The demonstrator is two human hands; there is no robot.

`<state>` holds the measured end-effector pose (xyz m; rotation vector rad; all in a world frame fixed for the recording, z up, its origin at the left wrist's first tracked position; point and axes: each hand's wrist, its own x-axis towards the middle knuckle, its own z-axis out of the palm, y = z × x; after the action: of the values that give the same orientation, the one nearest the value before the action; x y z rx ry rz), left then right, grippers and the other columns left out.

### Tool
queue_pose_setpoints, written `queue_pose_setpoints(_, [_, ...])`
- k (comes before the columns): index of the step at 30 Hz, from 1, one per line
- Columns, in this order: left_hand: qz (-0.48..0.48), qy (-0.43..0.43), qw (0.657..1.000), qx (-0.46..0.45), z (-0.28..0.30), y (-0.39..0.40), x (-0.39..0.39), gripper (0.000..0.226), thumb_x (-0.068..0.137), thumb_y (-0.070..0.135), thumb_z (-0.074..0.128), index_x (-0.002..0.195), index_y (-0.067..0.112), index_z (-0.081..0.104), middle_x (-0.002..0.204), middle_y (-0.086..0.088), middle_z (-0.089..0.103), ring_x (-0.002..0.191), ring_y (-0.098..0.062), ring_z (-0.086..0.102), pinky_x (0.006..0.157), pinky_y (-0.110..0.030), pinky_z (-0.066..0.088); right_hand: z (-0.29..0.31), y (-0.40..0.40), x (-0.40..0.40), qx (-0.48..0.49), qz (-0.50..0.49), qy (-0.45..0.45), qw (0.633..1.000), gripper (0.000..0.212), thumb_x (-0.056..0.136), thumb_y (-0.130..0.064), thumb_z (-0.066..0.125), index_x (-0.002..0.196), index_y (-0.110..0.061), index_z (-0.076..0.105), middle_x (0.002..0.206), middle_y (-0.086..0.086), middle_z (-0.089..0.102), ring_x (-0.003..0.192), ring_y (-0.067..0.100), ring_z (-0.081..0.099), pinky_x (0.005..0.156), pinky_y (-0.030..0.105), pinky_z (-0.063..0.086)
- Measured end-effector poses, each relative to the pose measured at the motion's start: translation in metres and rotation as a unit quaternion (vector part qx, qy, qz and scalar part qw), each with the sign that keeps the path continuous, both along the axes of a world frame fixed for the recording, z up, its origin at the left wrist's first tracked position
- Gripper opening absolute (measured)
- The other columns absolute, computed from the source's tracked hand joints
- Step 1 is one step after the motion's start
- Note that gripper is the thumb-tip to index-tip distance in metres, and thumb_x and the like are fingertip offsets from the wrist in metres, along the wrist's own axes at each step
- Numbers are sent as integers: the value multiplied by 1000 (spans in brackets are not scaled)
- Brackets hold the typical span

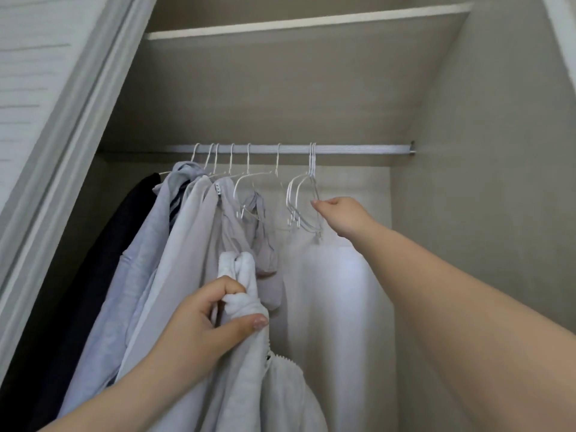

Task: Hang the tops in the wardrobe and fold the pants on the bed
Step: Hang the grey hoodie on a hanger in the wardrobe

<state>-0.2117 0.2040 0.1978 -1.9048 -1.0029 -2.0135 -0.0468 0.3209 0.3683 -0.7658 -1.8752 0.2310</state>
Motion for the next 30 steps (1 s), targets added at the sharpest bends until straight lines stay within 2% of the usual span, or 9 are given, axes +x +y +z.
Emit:
queue_pose_setpoints(2, [6,2,1000,12,7,17,-6,25,51,49,71,64,31,61,62,9,54,61,-1,46,59,-17,37,11,12,-14,-3,8,12,1000,50,95,-48,46,62,-11,48,61,2,40,61,22,41,59,28,32])
queue_pose_setpoints(5, [3,6,1000,24,14,35,-13,23,52,48,72,64,32,61,62,10,53,62,-3,46,60,-20,37,23,28,-34,-9,50,31,998,56,93,-54,46,102,-3,67,99,10,58,100,30,53,82,31,37])
queue_pose_setpoints(6, [6,8,1000,28,15,38,-15,23,52,48,72,64,31,61,62,10,54,62,-3,46,61,-20,38,25,30,-39,-4,61,38,997,54,92,-52,49,100,-3,68,100,10,60,101,30,54,83,31,37])
queue_pose_setpoints(8, [18,11,999,37,16,44,-21,25,52,48,71,65,29,61,61,10,54,61,-3,46,61,-19,38,29,35,-49,11,67,42,997,44,91,-45,55,66,-9,59,73,5,56,80,27,52,75,29,37])
queue_pose_setpoints(10, [26,10,999,44,17,50,-25,25,52,49,71,64,30,61,60,11,53,60,-1,45,59,-17,37,30,39,-57,21,61,43,997,45,90,-33,59,54,-13,41,57,2,41,61,21,42,64,28,33])
queue_pose_setpoints(15, [-5,-11,999,42,12,59,-34,26,50,48,74,63,29,62,63,7,53,63,-7,46,65,-27,36,32,46,-64,76,59,139,986,33,97,-26,46,92,-2,68,85,12,63,75,24,51,67,27,38])
queue_pose_setpoints(19, [-22,-19,998,47,7,63,-37,27,51,47,75,64,27,62,63,7,51,62,-5,45,60,-20,35,32,48,-62,91,98,243,961,34,99,-33,43,75,-13,55,71,1,59,61,17,52,49,18,39])
queue_pose_setpoints(24, [-34,-31,998,36,-2,55,-34,28,49,48,74,61,27,60,62,5,51,60,-3,44,59,-19,35,13,46,-46,91,96,223,966,32,99,-33,41,70,-21,47,69,-7,59,66,13,54,60,28,41])
queue_pose_setpoints(30, [-56,-21,998,21,-21,33,-26,33,50,47,73,67,22,59,61,5,50,58,-4,43,57,-17,35,-23,14,-16,101,55,233,966,28,100,-31,39,77,-18,50,68,-5,56,67,12,54,55,26,35])
